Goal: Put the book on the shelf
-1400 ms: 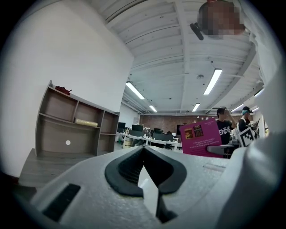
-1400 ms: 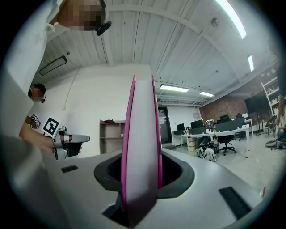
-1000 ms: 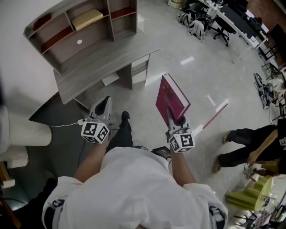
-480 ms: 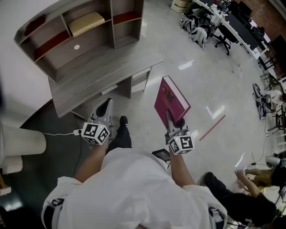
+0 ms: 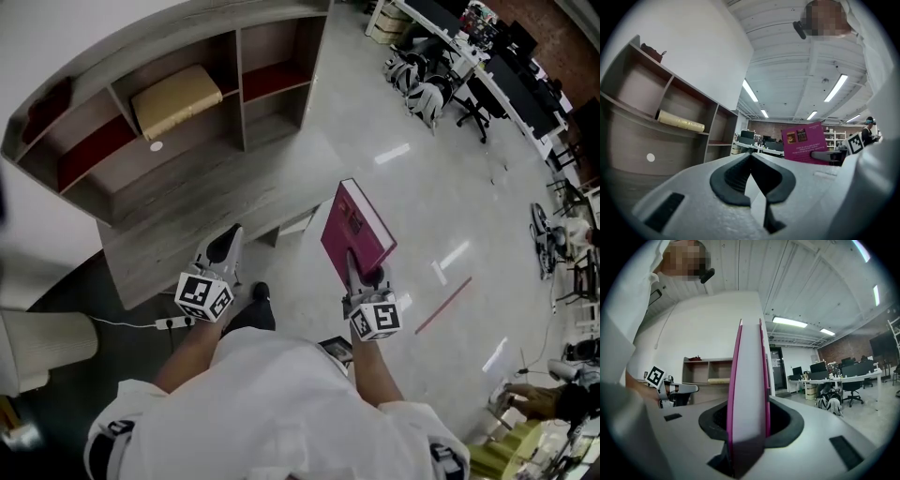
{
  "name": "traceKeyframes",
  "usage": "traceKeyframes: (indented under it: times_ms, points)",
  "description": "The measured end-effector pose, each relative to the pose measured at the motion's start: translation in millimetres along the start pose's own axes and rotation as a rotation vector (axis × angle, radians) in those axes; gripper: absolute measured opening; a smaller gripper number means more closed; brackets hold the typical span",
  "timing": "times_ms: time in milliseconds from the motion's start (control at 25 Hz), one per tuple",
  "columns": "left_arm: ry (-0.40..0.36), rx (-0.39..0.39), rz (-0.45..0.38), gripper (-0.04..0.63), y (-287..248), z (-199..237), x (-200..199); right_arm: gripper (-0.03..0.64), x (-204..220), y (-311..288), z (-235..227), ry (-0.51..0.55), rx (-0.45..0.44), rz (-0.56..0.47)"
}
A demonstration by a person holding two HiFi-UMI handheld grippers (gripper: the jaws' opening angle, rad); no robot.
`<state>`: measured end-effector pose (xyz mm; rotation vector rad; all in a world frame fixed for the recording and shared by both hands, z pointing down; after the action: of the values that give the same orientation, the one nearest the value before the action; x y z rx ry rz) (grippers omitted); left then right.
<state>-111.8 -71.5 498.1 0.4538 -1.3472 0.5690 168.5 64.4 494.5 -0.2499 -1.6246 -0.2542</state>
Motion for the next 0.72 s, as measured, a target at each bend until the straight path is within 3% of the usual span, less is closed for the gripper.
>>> traceKeyframes:
  times_ms: [280, 720]
  points:
    - [0.017, 0.014, 0.018, 0.015, -104, 54, -22, 0.141, -27, -123, -48, -0.006, -0.057, 0.002]
    - [0.053, -0.007, -0.034, 0.015, -177, 110, -37, 0.141, -59, -256, -88, -0.001, -0.129, -0.083]
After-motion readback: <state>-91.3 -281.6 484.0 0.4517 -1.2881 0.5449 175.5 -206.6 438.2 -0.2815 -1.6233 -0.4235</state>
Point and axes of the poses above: the fingertips, and each gripper's own axes: y backward along the fingers, z to its left, x out of its underside, the point moved 6 cm from there along y, backward along the fingers, and after that the axes turned 13 degrees about -x, right-handed, at the moved point
